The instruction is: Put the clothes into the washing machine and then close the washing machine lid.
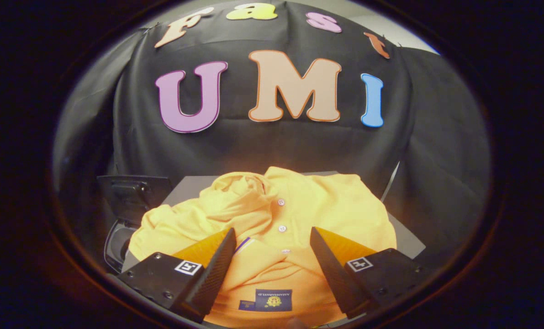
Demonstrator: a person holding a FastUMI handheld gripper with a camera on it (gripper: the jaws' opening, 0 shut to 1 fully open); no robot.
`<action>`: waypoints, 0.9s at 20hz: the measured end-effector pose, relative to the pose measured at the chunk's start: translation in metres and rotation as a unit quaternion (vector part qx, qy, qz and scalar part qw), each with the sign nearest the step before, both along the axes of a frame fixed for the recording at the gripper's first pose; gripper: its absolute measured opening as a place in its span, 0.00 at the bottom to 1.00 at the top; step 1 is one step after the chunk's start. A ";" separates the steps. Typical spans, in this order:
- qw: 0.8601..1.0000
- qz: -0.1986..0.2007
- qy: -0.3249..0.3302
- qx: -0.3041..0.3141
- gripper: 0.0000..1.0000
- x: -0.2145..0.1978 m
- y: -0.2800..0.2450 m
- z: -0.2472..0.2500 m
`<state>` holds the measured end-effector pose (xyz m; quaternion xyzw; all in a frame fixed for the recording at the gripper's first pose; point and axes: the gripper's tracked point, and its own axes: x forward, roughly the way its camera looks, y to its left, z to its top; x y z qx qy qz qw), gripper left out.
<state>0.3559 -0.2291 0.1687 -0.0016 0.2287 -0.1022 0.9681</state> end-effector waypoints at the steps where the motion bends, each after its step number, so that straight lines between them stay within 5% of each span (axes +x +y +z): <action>1: 1.000 0.001 0.014 0.001 0.99 0.002 0.000 -0.002; 3: 0.999 0.017 0.033 0.021 0.99 0.005 0.008 -0.004; 4: 0.998 0.030 0.045 0.032 0.91 0.007 0.015 -0.007; 8: 0.998 0.027 0.063 0.000 0.20 0.009 0.015 -0.004; 10: 0.998 0.015 0.066 -0.018 0.05 0.008 0.018 0.003; 18: 0.999 0.050 -0.016 -0.003 0.02 0.025 0.095 0.090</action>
